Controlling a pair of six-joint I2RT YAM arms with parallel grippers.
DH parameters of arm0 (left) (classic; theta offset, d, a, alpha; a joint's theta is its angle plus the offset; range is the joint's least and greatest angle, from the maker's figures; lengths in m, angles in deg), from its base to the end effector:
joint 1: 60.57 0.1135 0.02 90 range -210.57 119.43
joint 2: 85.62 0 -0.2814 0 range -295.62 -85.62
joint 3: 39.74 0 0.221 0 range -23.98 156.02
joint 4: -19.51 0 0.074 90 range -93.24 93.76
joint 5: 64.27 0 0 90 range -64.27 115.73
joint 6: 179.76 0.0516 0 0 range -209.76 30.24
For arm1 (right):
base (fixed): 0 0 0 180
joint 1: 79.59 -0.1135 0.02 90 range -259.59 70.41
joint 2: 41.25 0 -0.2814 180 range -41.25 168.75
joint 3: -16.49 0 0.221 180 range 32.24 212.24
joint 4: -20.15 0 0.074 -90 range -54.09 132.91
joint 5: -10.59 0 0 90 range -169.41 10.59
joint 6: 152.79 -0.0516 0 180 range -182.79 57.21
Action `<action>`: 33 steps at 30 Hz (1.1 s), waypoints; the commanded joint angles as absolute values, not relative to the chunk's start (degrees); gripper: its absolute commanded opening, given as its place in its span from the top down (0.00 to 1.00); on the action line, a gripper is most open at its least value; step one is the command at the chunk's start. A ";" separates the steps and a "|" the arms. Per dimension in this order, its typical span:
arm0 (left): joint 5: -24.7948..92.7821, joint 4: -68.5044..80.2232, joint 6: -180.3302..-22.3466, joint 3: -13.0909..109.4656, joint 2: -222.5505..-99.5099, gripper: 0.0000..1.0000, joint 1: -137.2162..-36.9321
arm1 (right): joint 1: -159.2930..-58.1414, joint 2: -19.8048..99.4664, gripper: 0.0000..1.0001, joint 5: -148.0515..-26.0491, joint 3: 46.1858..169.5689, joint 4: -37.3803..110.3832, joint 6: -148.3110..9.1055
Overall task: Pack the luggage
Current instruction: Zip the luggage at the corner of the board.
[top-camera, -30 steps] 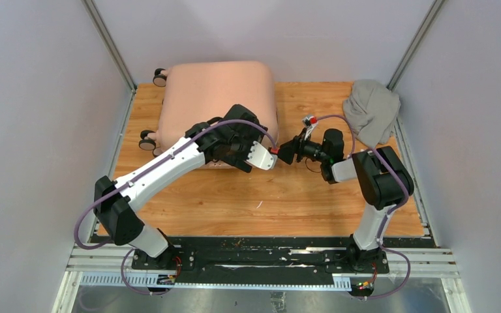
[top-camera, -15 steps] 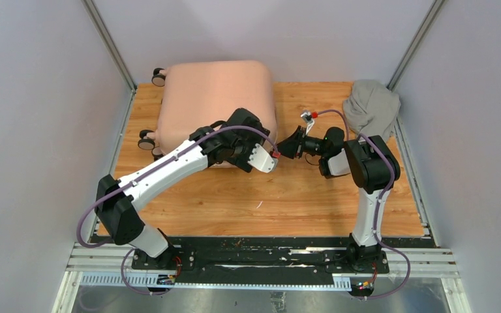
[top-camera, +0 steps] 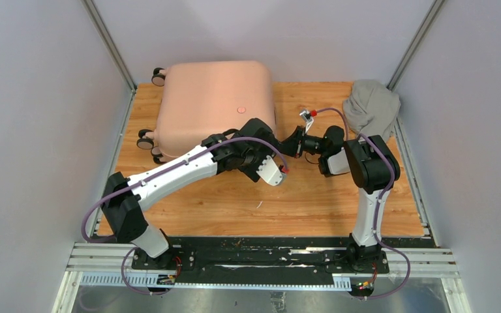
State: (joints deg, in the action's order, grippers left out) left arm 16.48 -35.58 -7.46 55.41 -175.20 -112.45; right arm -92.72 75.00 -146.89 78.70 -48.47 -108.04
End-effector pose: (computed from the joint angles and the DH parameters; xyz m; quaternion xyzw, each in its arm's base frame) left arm 0.2034 -0.2458 0.3213 0.8506 0.3898 0.1635 0.3129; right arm 0.3446 0.1293 0.2106 -0.2815 0.6103 0.6174 0.4086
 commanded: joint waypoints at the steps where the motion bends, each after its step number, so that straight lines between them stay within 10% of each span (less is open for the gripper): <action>1: 15.25 -39.09 -9.54 55.18 -176.42 0.00 -111.55 | -93.92 72.44 1.00 -146.55 77.80 -55.49 -108.02; 15: 6.18 -27.48 -6.23 62.50 -180.72 0.17 -108.87 | -94.95 66.46 1.00 -140.53 68.85 -52.73 -100.21; 33: 14.50 -51.14 -21.10 73.38 -173.39 0.07 -102.39 | -105.68 53.11 1.00 -129.67 65.61 -23.65 -81.74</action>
